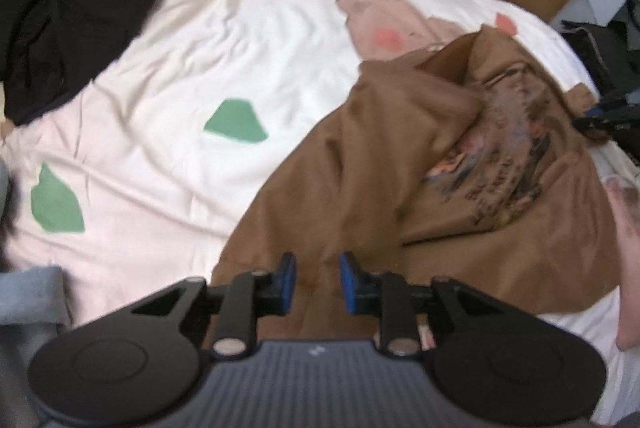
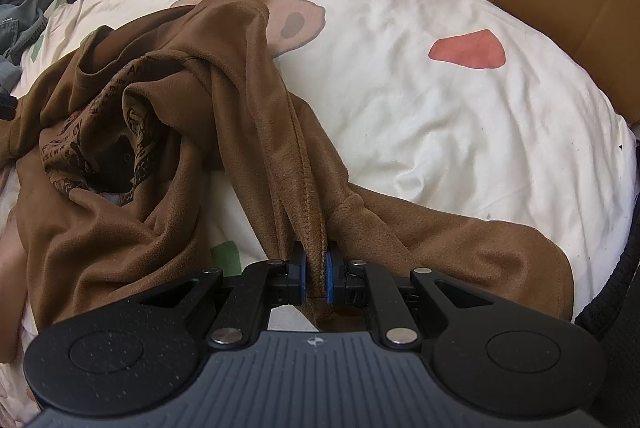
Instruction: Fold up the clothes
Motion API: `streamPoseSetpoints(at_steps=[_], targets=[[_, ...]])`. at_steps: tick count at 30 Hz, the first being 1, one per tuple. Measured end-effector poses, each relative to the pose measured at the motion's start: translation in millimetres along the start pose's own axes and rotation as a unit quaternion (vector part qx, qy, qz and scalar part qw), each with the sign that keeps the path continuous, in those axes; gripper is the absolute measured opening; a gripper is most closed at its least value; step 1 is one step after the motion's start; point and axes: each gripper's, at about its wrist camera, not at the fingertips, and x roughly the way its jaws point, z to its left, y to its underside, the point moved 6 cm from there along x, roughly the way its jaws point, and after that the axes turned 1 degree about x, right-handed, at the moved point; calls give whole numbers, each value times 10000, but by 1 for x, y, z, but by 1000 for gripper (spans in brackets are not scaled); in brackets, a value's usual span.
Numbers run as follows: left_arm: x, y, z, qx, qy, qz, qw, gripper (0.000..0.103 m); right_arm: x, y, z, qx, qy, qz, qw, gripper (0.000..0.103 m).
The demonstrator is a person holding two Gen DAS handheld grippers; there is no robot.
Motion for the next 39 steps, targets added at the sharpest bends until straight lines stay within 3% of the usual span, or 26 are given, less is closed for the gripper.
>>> streamPoseSetpoints(at_steps=[4, 8, 15, 25, 34, 36, 39], targets=[[10, 7, -1, -99, 117, 174, 9997, 27, 0, 1, 0, 3, -6, 1, 10000, 7], [1, 7, -5, -225, 317, 80, 9992, 18, 1, 1, 0, -15, -1, 11, 10000, 7], [-11, 7, -28, -289, 875, 37, 9957, 18, 3, 2, 1, -22, 18, 17, 10000, 8], [2, 16, -45, -426, 1324, 232, 9900, 19, 5, 2, 0, -36, 4, 27, 10000, 7], [2, 7, -24, -530, 1314, 149, 9898, 20, 5, 3, 0, -37, -6, 16, 10000, 7], [2, 5, -20, -567, 1367, 165, 9889, 27, 5, 3, 0, -22, 3, 17, 10000, 8], [0, 4, -14, -575, 1419, 157, 9881, 28, 5, 2, 1, -25, 3, 15, 10000, 8]])
